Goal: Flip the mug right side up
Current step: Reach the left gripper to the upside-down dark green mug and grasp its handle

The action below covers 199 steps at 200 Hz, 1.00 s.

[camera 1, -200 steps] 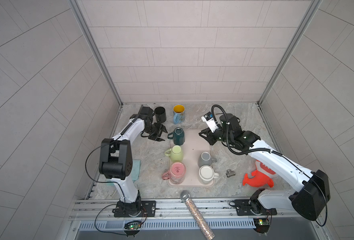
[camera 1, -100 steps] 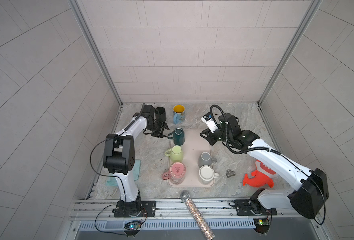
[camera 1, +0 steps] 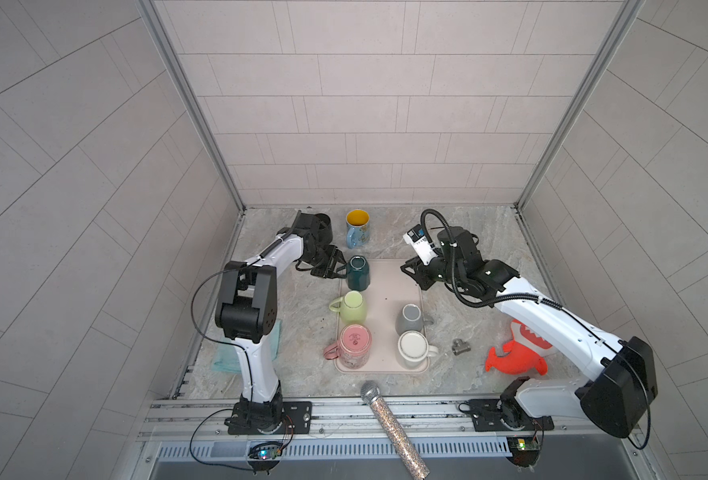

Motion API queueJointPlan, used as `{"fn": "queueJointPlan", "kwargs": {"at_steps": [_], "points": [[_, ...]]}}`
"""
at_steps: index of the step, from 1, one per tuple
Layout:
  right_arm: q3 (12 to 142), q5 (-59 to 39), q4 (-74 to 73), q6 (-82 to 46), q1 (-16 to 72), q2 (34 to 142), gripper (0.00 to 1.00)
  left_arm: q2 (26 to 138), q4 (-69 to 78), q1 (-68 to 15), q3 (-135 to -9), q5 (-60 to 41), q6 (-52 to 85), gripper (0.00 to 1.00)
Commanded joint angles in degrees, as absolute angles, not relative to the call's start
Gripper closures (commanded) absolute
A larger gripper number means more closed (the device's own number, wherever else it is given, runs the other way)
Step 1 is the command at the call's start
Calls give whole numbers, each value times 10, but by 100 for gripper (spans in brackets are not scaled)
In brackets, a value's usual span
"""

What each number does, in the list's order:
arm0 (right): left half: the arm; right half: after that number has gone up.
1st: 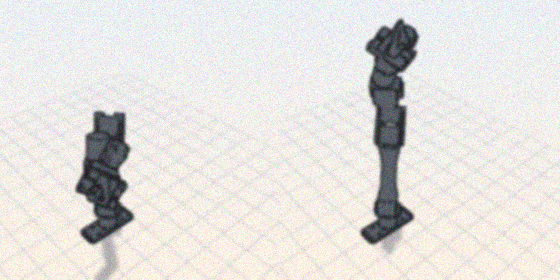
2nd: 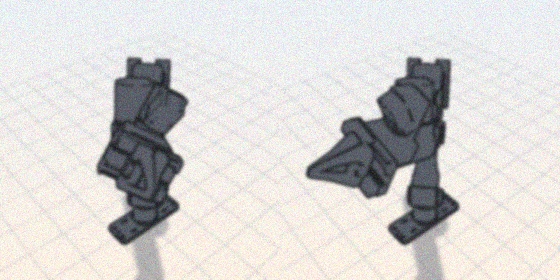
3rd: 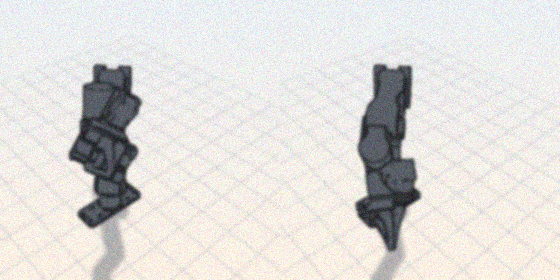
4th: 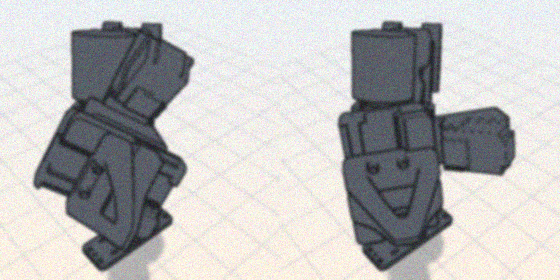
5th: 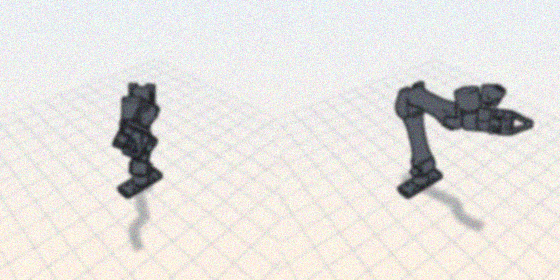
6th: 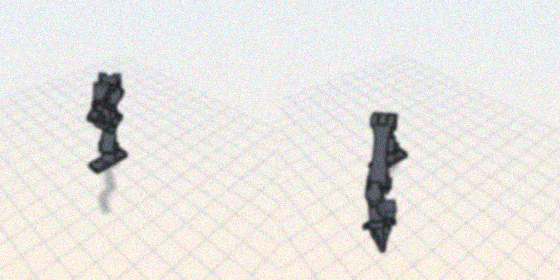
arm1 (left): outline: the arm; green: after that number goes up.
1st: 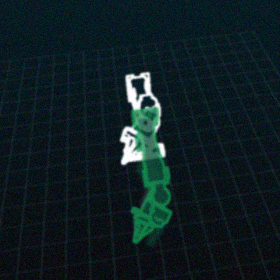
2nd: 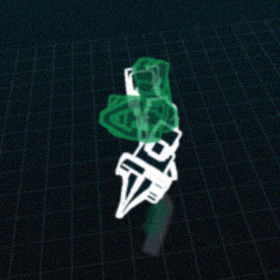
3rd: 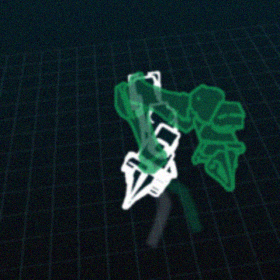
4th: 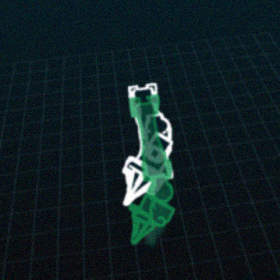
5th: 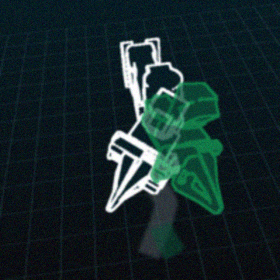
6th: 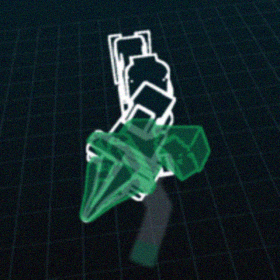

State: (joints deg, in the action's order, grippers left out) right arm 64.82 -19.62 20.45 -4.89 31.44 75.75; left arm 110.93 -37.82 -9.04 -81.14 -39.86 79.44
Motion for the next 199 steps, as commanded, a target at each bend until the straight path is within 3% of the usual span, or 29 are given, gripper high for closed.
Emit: {"fn": "queueJointPlan", "kwargs": {"at_steps": [1,123,199], "points": [[660,-189,210,-40,312,764,77,1123,-379,-94,-826,-405,800,54],[659,-189,208,-43,308,767,78,1149,-341,-97,-831,-414,824,63],[655,-189,208,-43,304,767,78,1162,-318,-102,-831,-419,838,76]]}}
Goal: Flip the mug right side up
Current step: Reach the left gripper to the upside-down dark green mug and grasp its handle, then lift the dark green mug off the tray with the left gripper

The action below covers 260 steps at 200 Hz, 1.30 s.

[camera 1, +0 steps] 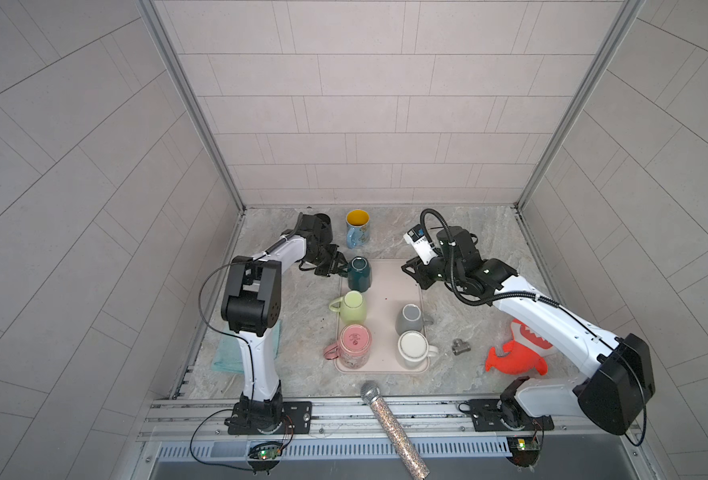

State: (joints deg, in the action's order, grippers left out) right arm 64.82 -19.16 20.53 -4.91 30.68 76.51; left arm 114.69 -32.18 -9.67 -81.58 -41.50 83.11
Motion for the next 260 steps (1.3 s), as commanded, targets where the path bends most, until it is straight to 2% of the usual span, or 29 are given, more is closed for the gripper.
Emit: {"fn": "queueJointPlan", "kwargs": {"at_steps": [1,75,122,260], "points": [[655,-189,208,-43,304,767,78,1163,-318,-102,-831,-419,839,77],[655,-189,208,-43,300,770,78,1176,-284,-105,-831,-425,855,86],[656,-189,208,-44,298,771,78,1176,-255,-106,-832,-437,863,100],[643,-200,193,-66,298,766,78,1108,-209,-111,-811,-452,797,100]]}}
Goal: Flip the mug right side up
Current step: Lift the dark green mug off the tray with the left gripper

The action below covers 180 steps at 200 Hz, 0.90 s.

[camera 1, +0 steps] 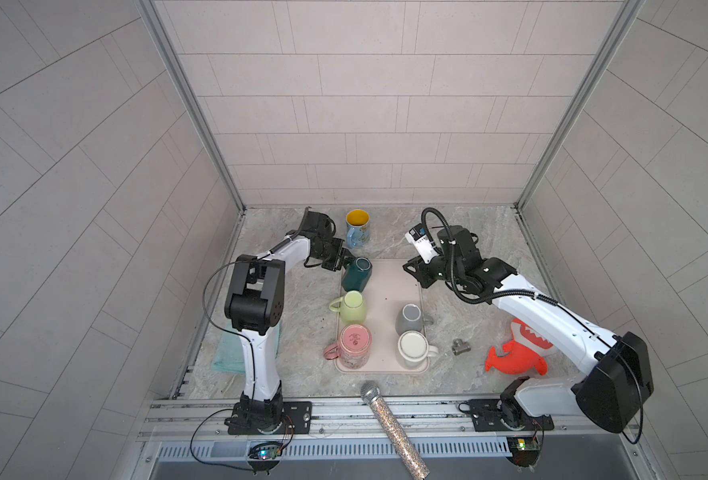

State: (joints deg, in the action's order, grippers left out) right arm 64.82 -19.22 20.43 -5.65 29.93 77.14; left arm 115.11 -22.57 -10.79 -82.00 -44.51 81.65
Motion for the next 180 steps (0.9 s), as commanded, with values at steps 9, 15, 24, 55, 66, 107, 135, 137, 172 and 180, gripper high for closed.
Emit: {"fn": "queueJointPlan", "kwargs": {"at_steps": [9,15,24,55,66,107,135,137,172,180], "points": [[642,-200,192,-68,298,765,78,1101,-205,-110,-808,-451,792,100],[641,-200,192,-68,298,764,78,1097,-204,-111,-806,-451,786,100],[641,-199,192,-69,297,763,78,1091,-204,-111,-804,-451,779,100],[638,-200,189,-73,298,761,78,1076,-204,-111,-802,-457,756,100],[637,-200,188,-76,298,760,78,1072,-203,-111,-802,-456,749,100],[634,-201,187,-80,299,755,78,1040,-75,-111,-761,-477,751,100],[632,-199,189,-81,299,750,78,1013,87,-111,-704,-488,799,100],[632,-199,189,-82,299,750,78,1012,93,-111,-702,-488,799,100],[635,-201,192,-83,299,748,78,985,122,-112,-690,-496,769,100],[635,-201,192,-84,298,748,79,978,110,-112,-693,-494,751,100]]}}
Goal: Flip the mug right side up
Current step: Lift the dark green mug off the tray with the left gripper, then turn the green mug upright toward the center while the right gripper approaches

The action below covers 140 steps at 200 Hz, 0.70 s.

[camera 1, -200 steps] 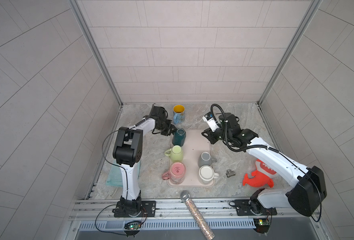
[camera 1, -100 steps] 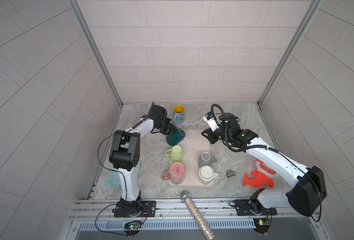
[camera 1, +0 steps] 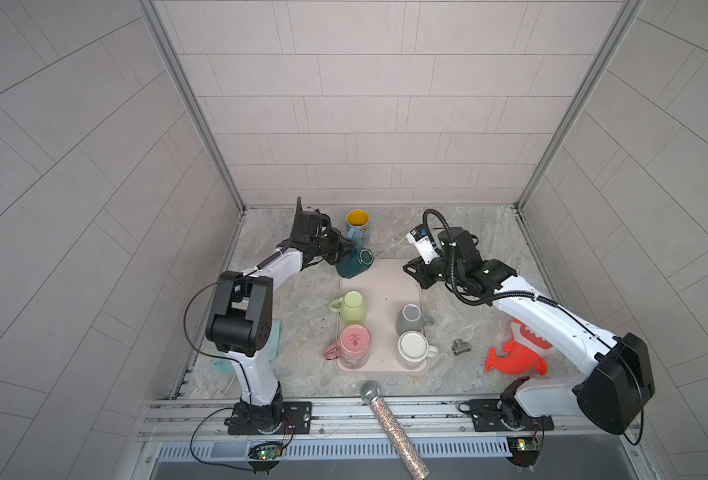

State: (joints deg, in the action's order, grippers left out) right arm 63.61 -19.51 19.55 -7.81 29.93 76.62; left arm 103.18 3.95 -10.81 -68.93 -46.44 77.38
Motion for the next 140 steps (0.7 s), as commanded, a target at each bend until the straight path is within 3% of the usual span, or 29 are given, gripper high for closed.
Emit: {"fn": "queueJointPlan", "kwargs": {"at_steps": [1,48,140], "points": [[635,-201,192,-84,298,748,79,977,108,-112,-693,-494,747,100],[643,-201,195,-86,299,749,79,913,-79,-121,-738,-410,517,100],[706,-190,249,-94,299,757,81,842,74,-159,-661,-354,346,100]]}}
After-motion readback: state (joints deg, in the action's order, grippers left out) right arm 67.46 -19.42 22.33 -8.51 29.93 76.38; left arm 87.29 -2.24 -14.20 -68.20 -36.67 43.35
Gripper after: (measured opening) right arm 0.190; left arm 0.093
